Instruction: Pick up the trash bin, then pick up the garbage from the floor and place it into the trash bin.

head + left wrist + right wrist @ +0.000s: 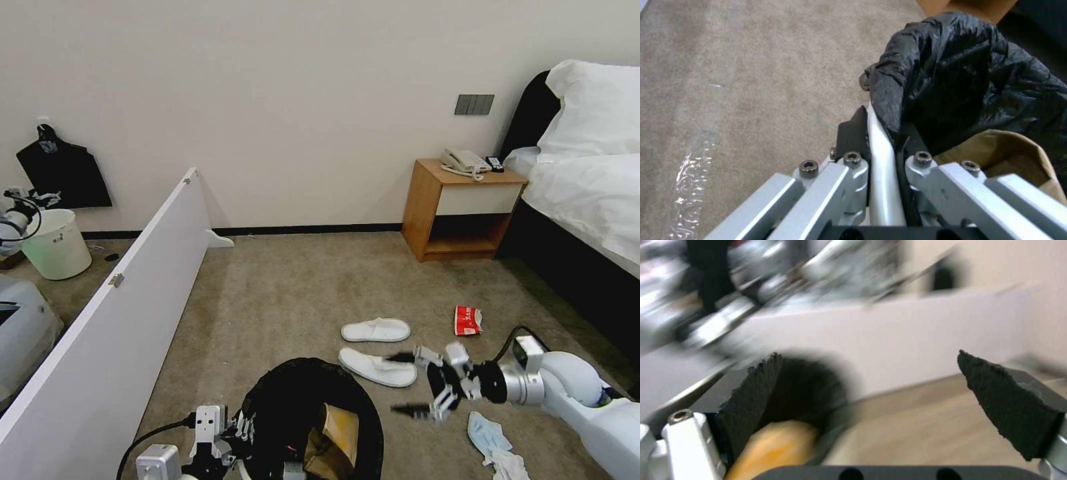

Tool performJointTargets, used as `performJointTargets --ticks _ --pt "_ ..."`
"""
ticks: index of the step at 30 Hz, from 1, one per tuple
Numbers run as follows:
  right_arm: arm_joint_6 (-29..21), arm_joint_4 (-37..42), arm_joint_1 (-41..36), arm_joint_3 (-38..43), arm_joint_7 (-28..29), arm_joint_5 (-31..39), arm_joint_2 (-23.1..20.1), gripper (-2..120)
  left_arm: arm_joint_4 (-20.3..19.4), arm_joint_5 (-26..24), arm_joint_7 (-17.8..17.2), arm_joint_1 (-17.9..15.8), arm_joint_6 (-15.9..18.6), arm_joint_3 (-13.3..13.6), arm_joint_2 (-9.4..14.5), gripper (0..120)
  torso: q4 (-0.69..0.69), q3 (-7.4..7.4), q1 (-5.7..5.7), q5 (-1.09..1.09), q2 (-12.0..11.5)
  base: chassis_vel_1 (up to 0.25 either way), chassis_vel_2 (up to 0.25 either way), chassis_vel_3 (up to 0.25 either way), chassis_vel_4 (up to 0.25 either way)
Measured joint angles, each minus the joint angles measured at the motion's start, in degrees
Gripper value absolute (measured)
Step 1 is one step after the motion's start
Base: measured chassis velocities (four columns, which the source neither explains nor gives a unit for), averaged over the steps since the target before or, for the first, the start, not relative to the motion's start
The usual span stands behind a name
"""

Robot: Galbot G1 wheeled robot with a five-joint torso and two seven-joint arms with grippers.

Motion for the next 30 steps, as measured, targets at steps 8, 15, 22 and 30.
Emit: performJointTargets --ticks 8,15,22,30 --pt "6.48 4.91 -15.52 17.37 31.18 -4.67 10.27 100 -0.15 -0.10 0.14 0.13 -0.17 -0.08 0.30 4 -0.01 0.00 0.00 0.02 0.00 0.000 0.000 0.000 0.000" --pt "5.66 6.66 -24.82 24.07 45.39 -7.74 12.72 100 -0.16 -0.10 0.28 0.21 -0.42 -0.34 0.56 4 -0.01 0.00 0.00 0.00 0.00 0.000 0.000 0.000 0.000" --pt "4.65 5.69 -33.25 29.61 54.64 -14.49 14.62 100 0.18 -0.25 0.33 0.09 -0.58 -0.67 0.71 4 -0.01 0.00 0.00 0.00 0.01 0.000 0.000 0.000 0.000" --pt "-0.02 4.03 -39.94 30.76 63.77 -19.10 18.30 100 0.48 -0.25 0.36 -0.22 -0.62 -0.62 0.52 4 -0.02 -0.01 0.00 0.01 0.00 0.000 0.000 0.000 0.000"
